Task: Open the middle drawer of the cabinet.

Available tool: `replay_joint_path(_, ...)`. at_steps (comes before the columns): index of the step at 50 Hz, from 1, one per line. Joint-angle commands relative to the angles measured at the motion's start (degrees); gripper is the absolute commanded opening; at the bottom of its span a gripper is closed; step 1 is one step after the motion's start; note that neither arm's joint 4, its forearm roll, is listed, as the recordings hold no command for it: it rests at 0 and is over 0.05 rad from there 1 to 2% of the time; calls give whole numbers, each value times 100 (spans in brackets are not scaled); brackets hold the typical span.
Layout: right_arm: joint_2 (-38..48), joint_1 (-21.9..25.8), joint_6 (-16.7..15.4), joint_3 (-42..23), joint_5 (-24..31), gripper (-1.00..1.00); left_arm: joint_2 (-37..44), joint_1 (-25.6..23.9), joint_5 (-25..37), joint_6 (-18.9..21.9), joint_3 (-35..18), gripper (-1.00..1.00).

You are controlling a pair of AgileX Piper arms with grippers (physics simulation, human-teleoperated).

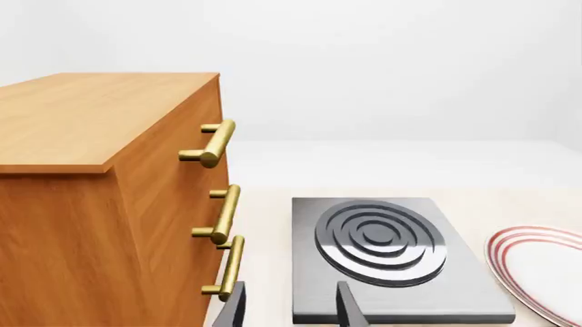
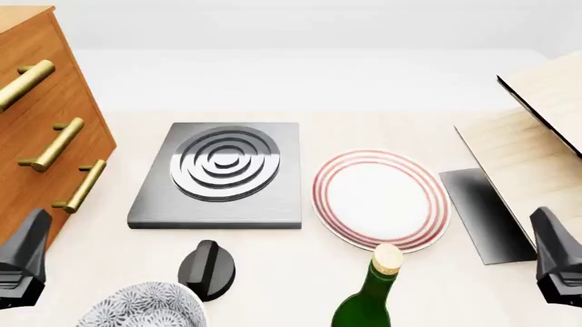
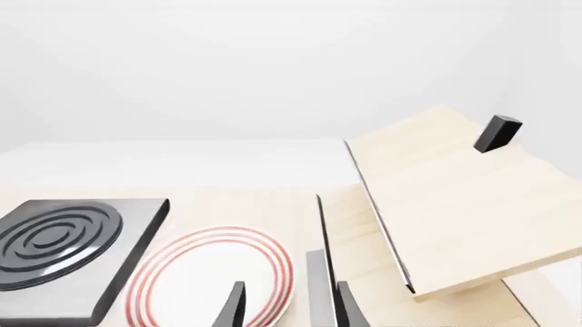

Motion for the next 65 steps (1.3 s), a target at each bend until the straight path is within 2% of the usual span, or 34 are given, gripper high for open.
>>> replay_joint_path(1, 248, -98, 86, -8, -176, 100, 6, -7, 24, 3, -23, 100)
replay_joint_path(9, 286, -96, 87, -10, -212, 100, 2, -13, 112, -7, -57, 100)
replay_joint_path(15, 280, -95, 87, -12, -205, 100, -2, -46, 363, 145, -383, 100)
replay_joint_path(21, 253, -95, 87, -16, -174, 100, -7, -382, 599, 674, -785, 100)
replay_joint_path(23, 237, -95, 87, -18, -157, 100, -5, -209, 789, 895, -811, 100)
replay_joint_path(26, 215, -94, 88, -21, -133, 100, -1, -264, 969, 1172, -1045, 100)
replay_joint_path(27, 215, -94, 88, -21, -133, 100, 5, -235, 1020, 1407, -1163, 100)
replay_joint_path(28, 215, -94, 88, -21, -133, 100, 5, -235, 1022, 1407, -1164, 100)
replay_joint_path(29, 215, -94, 88, -21, -133, 100, -4, -217, 826, 2233, -1112, 100)
replay_joint_path(34, 192, -93, 88, -25, -104, 100, 373, -338, 795, 2459, -1362, 100)
replay_joint_path(40, 192, -93, 89, -27, -102, 100, 1697, -143, -257, 3176, -1157, 100)
replay_joint_path(43, 196, -93, 89, -27, -106, 100, 1935, -36, -549, 3418, -1073, 100)
replay_joint_path(44, 200, -93, 89, -27, -110, 100, 2168, 6, -882, 3658, -963, 100)
replay_joint_path(46, 206, -93, 89, -26, -116, 100, 2427, 130, -1251, 3881, -844, 100)
replay_joint_path(50, 209, -93, 89, -26, -119, 100, 2675, 212, -1609, 4066, -735, 100)
replay_joint_path(51, 211, -92, 89, -26, -121, 100, 2717, 228, -1714, 4229, -650, 100)
replay_joint_path(54, 218, -92, 90, -25, -129, 100, 3348, 341, -2613, 4630, -350, 100)
replay_joint_path(58, 223, -92, 90, -24, -134, 100, 3951, 411, -3347, 4868, -138, 100)
replay_joint_path(59, 222, -92, 91, -24, -134, 100, 4134, 359, -3473, 4769, -157, 100)
replay_joint_path(62, 227, -92, 91, -23, -140, 100, 4469, 396, -3855, 4828, -82, 100)
replay_joint_path(65, 221, -92, 91, -23, -134, 100, 5180, 531, -4551, 4990, -9, 100)
